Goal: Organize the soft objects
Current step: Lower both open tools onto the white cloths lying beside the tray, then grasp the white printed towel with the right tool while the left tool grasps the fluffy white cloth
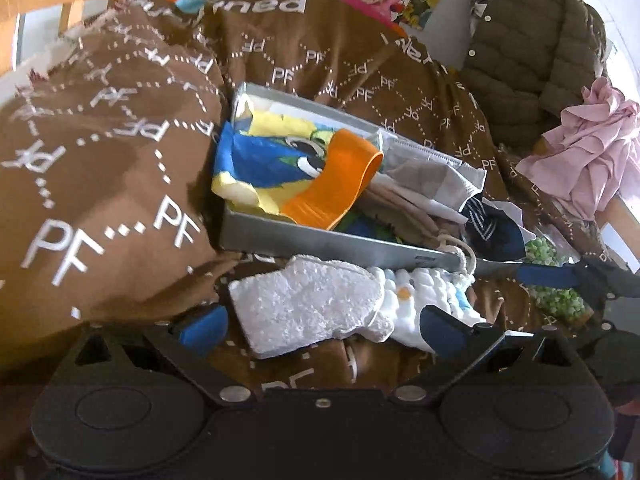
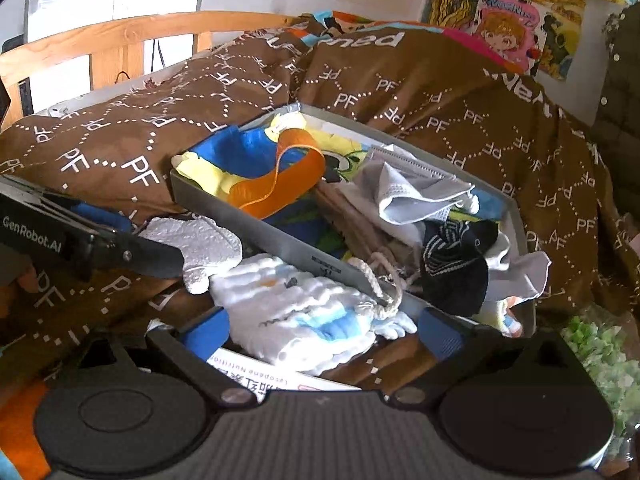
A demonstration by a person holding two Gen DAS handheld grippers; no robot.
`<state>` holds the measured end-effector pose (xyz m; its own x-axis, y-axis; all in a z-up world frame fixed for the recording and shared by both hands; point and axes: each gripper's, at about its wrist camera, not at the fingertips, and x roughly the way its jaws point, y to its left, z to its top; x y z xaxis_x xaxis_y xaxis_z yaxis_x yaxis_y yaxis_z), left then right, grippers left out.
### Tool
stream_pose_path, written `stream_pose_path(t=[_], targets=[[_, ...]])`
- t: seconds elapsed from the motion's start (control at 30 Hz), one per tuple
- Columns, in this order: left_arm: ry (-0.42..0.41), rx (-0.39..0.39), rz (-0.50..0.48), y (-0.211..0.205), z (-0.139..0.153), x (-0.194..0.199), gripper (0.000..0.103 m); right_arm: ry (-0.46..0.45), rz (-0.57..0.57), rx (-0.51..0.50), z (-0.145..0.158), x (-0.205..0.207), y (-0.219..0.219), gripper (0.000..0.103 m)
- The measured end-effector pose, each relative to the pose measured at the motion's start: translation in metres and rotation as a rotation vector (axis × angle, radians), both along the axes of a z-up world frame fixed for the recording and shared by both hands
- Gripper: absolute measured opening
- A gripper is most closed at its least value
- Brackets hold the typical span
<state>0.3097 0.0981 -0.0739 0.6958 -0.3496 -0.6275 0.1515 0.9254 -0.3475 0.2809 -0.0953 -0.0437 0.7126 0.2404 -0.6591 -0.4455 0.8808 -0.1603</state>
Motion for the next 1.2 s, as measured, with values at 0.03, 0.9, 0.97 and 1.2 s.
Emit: stream_pose_path(t=[0.03, 0.9, 0.97, 1.2], targets=[[0.011, -0.013, -0.002, 0.0, -0.002, 0.003, 0.102, 0.007, -0.005, 0.001, -0.001, 0.002, 0.0, 0.102], [0.041, -0.593, 0.148, 0.05, -0.033, -0.002, 0.066, 0.221, -0.042, 0.17, -0.025, 0.035, -0.004, 0.08], [0.058, -0.63, 0.148, 0.049, -0.036, -0.002, 0.063, 0.225, -0.043, 0.176, -0.026, 0.035, -0.004, 0.079], [0.116, -0.654, 0.142, 0.042, -0.043, 0.004, 0.07, 0.23, -0.047, 0.179, -0.026, 0.036, -0.003, 0.078]])
